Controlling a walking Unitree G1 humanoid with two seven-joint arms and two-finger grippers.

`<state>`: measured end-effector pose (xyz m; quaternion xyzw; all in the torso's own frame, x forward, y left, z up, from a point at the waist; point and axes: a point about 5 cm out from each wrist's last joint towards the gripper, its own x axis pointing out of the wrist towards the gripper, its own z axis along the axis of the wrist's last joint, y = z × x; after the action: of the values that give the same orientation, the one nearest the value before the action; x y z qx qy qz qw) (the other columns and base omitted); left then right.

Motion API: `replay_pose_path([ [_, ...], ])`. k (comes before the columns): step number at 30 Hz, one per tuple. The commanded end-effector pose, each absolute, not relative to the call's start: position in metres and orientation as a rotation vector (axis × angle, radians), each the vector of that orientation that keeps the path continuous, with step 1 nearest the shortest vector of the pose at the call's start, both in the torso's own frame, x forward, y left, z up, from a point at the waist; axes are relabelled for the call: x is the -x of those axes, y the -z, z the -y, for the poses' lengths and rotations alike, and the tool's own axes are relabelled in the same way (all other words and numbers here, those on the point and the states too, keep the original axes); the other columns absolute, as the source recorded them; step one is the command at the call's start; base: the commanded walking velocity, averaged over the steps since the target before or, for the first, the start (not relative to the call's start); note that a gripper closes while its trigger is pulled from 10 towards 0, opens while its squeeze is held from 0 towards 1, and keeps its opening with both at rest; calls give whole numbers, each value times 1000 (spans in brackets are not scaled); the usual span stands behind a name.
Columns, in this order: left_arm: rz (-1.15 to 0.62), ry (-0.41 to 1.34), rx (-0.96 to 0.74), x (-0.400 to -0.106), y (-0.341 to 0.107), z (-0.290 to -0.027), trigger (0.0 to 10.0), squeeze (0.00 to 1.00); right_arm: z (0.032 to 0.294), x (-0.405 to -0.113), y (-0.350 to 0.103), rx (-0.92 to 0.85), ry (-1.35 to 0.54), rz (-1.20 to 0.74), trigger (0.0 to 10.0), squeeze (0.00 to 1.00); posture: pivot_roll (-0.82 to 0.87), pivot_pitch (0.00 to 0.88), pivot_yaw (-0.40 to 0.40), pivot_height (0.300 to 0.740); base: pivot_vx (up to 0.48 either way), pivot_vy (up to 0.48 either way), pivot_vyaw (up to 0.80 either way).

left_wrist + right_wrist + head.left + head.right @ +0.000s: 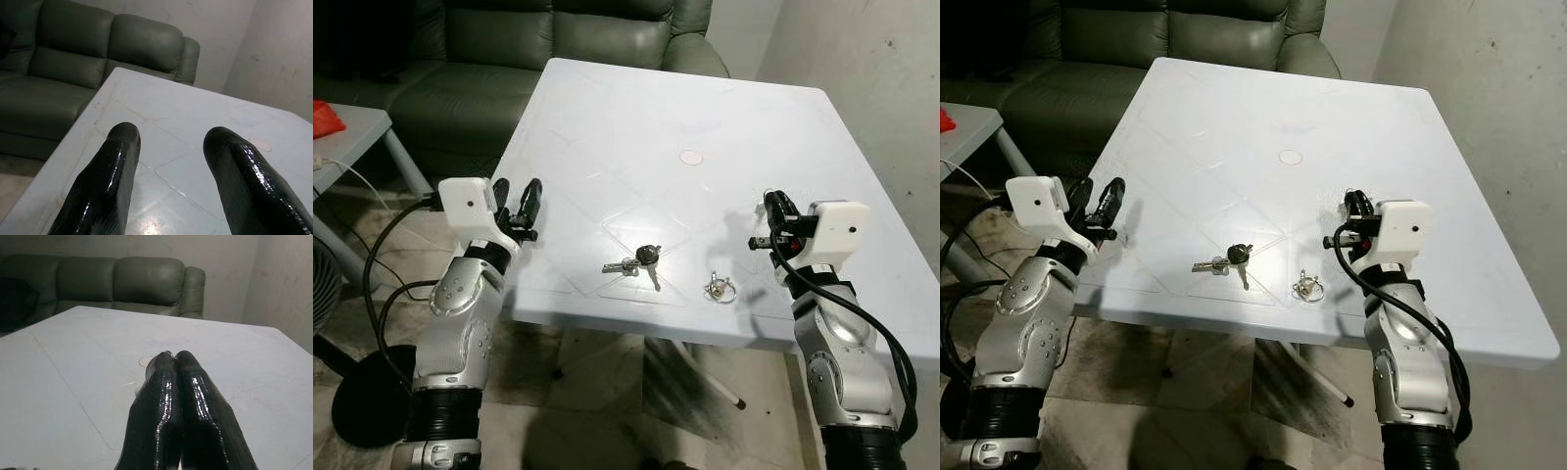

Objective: Hang keys on a hook

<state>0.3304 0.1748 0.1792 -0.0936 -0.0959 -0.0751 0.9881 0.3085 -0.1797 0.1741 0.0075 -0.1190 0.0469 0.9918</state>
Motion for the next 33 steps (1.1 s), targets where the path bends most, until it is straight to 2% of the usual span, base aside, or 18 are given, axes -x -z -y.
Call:
replay_pose_path([
  [1,185,151,191,-332,-180,-174,10000,0,181,-310,-174,-7,-90,236,10000,0,-35,83,-34,740,0,0,-788],
  [9,184,149,198,-335,-181,-173,10000,0,183,-311,-174,-4,-84,225,10000,0,-38,79,-37,740,0,0,-772],
  [17,188,141,199,-336,-181,-173,10000,0,183,-312,-176,8,-88,232,10000,0,-37,78,-38,740,0,415,-775],
  [33,189,125,166,-337,-182,-172,10000,0,183,-314,-177,20,-89,232,10000,0,-37,69,-41,740,0,0,-775],
])
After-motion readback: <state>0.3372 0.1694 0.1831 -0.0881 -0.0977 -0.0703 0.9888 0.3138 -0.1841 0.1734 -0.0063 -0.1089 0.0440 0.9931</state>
